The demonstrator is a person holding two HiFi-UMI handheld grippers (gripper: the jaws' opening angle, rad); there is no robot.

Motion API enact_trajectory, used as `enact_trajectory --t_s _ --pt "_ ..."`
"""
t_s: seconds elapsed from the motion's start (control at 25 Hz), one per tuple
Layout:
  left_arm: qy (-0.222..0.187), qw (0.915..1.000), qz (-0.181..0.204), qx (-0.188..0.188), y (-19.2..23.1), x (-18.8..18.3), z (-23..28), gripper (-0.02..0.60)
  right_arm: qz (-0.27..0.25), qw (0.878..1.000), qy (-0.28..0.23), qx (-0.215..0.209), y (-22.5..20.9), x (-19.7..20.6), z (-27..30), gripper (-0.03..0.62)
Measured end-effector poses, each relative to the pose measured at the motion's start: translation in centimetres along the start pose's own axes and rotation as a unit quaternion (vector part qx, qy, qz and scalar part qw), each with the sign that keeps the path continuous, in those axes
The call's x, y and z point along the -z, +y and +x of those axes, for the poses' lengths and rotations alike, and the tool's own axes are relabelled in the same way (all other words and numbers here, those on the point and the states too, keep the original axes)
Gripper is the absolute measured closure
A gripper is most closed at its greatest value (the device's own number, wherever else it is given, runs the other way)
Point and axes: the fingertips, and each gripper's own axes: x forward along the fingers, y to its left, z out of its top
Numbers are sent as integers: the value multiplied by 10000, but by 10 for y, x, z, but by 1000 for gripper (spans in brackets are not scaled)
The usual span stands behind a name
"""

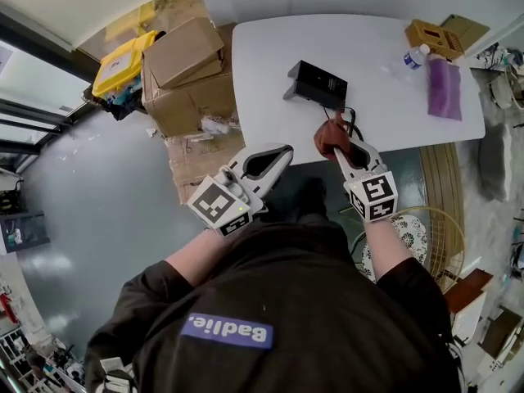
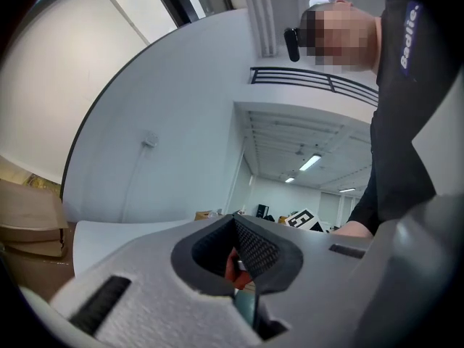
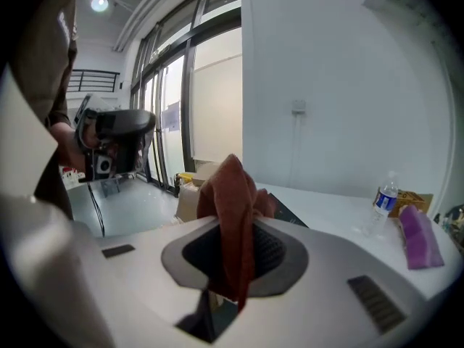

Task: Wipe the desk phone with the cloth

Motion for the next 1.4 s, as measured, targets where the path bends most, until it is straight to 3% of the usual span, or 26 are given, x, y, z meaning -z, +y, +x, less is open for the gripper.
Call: enact_trajectory --t_s 0.28,0.6,0.84,1.4 --pt "43 9998 161 -73 -23 -8 -12 574 131 9978 -560 -343 34 -46 -42 536" --pt "-40 9985 -50 -547 -44 -1 1 574 291 9894 -1062 -949 33 -83 -93 536" --pt "9 9978 45 -669 -56 2 16 574 334 9851 -1186 -1202 32 -82 -109 536" --pt "6 9976 61 -693 -73 8 25 574 368 9834 -1174 -1331 29 -72 -120 536"
